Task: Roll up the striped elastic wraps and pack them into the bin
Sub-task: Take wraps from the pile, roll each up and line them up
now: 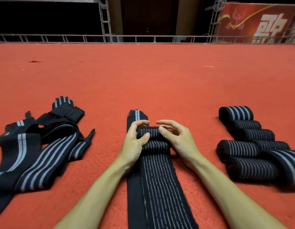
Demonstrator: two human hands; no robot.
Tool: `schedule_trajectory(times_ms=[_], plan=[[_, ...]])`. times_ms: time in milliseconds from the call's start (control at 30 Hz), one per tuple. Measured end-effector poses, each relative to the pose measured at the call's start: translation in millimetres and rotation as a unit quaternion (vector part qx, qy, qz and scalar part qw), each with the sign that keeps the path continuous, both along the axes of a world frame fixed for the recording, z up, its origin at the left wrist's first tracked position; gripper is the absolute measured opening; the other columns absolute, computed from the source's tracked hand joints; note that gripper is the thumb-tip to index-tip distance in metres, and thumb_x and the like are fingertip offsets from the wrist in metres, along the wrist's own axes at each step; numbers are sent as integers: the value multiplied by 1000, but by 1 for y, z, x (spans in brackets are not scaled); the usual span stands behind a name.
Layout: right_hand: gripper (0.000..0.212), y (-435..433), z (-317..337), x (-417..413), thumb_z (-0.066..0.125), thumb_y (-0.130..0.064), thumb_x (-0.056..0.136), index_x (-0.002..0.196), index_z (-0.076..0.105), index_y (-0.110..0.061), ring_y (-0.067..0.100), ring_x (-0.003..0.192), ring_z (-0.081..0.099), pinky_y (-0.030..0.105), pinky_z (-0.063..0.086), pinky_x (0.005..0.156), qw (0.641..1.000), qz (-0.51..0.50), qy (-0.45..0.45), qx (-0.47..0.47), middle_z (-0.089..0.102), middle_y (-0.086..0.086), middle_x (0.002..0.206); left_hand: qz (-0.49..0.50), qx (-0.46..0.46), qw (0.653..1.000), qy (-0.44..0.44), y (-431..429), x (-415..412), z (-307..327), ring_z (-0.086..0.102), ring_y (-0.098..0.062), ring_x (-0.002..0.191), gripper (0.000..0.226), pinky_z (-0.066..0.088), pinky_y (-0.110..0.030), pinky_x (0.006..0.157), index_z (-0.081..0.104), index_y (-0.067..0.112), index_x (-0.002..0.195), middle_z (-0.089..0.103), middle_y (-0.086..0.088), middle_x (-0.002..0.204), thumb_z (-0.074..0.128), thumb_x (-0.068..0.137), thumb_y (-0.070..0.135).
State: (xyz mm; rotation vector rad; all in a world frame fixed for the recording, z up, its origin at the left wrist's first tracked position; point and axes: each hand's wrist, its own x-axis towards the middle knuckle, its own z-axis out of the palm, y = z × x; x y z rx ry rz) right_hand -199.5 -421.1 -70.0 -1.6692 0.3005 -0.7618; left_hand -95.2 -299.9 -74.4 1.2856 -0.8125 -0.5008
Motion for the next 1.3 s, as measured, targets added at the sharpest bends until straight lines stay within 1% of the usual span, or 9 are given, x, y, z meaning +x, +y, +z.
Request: schedule_trajectory(times_ms=[167, 367, 500, 633, 733, 833, 1000, 1133, 1300], plan=[[25, 3, -4, 3, 63, -35, 87, 104, 69, -17, 8, 77, 61, 26, 46, 62, 998, 8, 48, 28, 70, 1, 93, -16, -29, 999, 21, 2, 1, 2, 59, -15, 93, 45, 51, -31, 81, 61, 27, 109, 60, -3, 105, 56, 70, 4], [12, -1, -2, -1, 70, -14, 85, 94, 72, -22, 22, 89, 64, 37, 50, 73, 994, 39, 3, 105, 68, 15, 104, -46, -8, 999, -13, 4, 0, 3, 57, -23, 110, 50, 46, -37, 97, 68, 36, 105, 57, -9, 122, 54, 68, 5], [19, -1, -1, -3, 72, -10, 82, 94, 70, -25, 13, 89, 64, 30, 52, 75, 997, 38, -5, 68, 69, -1, 94, -67, 13, 998, 10, 3, 1, 5, 53, -23, 118, 47, 42, -39, 102, 61, 40, 117, 50, -10, 131, 63, 71, 30], [29, 1, 1, -5, 68, 6, 82, 96, 64, -18, 6, 80, 61, 20, 49, 68, 999, 39, -18, 28, 67, 0, 94, -27, 29, 998, 39, -2, -3, 2, 61, -9, 100, 32, 45, -30, 89, 56, 33, 109, 62, -1, 112, 56, 79, 44], [35, -1, 0, -5, 69, 10, 77, 93, 65, -21, 11, 79, 59, 31, 46, 65, 996, 67, -34, 44, 66, 0, 93, 7, 51, 999, 15, -4, -2, -1, 59, -6, 95, 27, 44, -27, 88, 54, 31, 101, 63, 3, 105, 52, 80, 48], [33, -4, -2, -5, 69, 1, 71, 89, 68, -27, 18, 77, 58, 34, 42, 60, 992, 91, -27, 84, 66, 4, 94, 8, 52, 999, -4, -3, -2, -1, 60, -3, 89, 18, 46, -18, 80, 54, 27, 102, 63, 3, 101, 58, 90, 39], [30, -2, 1, -2, 71, -10, 80, 109, 65, -9, 14, 81, 64, 22, 53, 68, 980, 100, -42, 165, 65, 9, 104, -24, -13, 997, 71, 1, 2, -2, 62, -16, 85, 19, 52, -26, 75, 59, 17, 101, 66, -4, 94, 65, 83, 15], [22, 0, -2, -1, 53, -24, 97, 108, 65, -9, -7, 58, 55, 7, 39, 50, 998, 23, 50, 14, 63, -10, 84, -54, -27, 996, 64, 4, 0, 1, 57, -12, 77, 22, 48, -20, 67, 57, 14, 91, 60, -4, 89, 62, 75, -1], [14, 2, -2, -1, 59, -24, 94, 100, 67, -14, 2, 82, 59, 18, 44, 74, 996, -3, 67, -52, 68, -4, 92, -72, -35, 996, 36, 5, 1, 1, 58, -11, 87, 27, 49, -22, 73, 58, 14, 87, 63, 2, 95, 55, 65, -1]])
